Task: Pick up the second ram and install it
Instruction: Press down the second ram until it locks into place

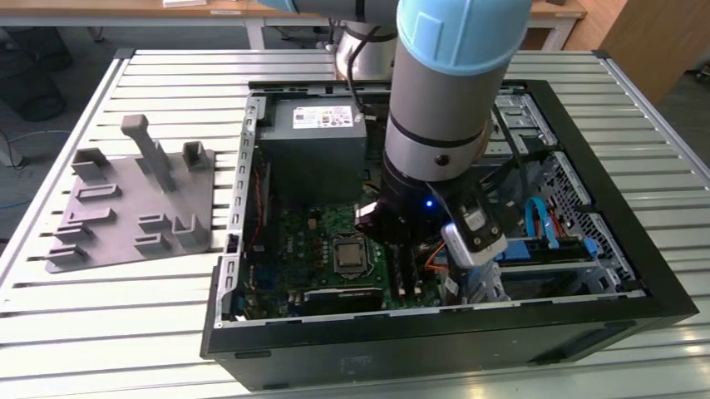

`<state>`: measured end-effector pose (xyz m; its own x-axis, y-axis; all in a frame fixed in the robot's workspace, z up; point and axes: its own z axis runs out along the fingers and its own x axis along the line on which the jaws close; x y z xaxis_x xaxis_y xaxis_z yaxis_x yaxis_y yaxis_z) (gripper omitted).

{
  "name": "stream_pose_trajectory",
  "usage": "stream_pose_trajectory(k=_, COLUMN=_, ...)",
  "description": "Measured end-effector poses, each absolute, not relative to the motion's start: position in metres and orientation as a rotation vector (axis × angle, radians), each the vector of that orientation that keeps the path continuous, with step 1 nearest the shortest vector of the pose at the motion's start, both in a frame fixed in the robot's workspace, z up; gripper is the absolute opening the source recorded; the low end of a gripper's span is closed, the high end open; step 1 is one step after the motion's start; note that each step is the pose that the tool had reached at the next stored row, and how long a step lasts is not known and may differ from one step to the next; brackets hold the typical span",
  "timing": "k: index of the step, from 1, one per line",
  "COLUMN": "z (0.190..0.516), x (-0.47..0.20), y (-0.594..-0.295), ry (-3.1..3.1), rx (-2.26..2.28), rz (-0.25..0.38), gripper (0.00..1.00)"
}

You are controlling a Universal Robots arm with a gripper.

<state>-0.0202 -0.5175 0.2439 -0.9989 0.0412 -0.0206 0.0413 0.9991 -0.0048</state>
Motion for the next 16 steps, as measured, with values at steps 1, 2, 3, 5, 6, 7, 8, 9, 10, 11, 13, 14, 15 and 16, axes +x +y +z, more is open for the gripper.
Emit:
stream_pose_trajectory(k=1, z=0.244, x=-0.020, y=-0.513, ry=3.120, rx=0.064, rz=-0.012, gripper=0.10)
stream_pose_trajectory(k=2, z=0.244, x=-0.020, y=-0.508, ry=3.120, rx=0.064, rz=-0.016, gripper=0.10)
stream_pose_trajectory(k=3, z=0.244, x=-0.020, y=-0.504, ry=3.120, rx=0.064, rz=-0.020, gripper=0.10)
stream_pose_trajectory(k=5, z=0.244, x=-0.020, y=-0.495, ry=3.120, rx=0.064, rz=-0.029, gripper=0.10)
stream_pose_trajectory(k=6, z=0.244, x=-0.020, y=-0.491, ry=3.120, rx=0.064, rz=-0.035, gripper=0.10)
stream_pose_trajectory(k=7, z=0.244, x=-0.020, y=-0.488, ry=3.120, rx=0.064, rz=-0.038, gripper=0.10)
stream_pose_trajectory(k=8, z=0.245, x=-0.020, y=-0.487, ry=3.120, rx=0.064, rz=-0.040, gripper=0.10)
stream_pose_trajectory(k=9, z=0.246, x=-0.020, y=-0.485, ry=3.120, rx=0.064, rz=-0.043, gripper=0.10)
stream_pose_trajectory(k=10, z=0.247, x=-0.020, y=-0.483, ry=3.120, rx=0.064, rz=-0.045, gripper=0.10)
stream_pose_trajectory(k=11, z=0.248, x=-0.020, y=-0.482, ry=3.119, rx=0.064, rz=-0.047, gripper=0.10)
stream_pose_trajectory(k=13, z=0.251, x=-0.020, y=-0.479, ry=3.119, rx=0.064, rz=-0.049, gripper=0.10)
stream_pose_trajectory(k=14, z=0.253, x=-0.020, y=-0.478, ry=3.119, rx=0.064, rz=-0.049, gripper=0.10)
stream_pose_trajectory(k=15, z=0.254, x=-0.020, y=-0.477, ry=3.119, rx=0.064, rz=-0.050, gripper=0.10)
stream_pose_trajectory(k=16, z=0.255, x=-0.020, y=-0.477, ry=3.119, rx=0.064, rz=-0.049, gripper=0.10)
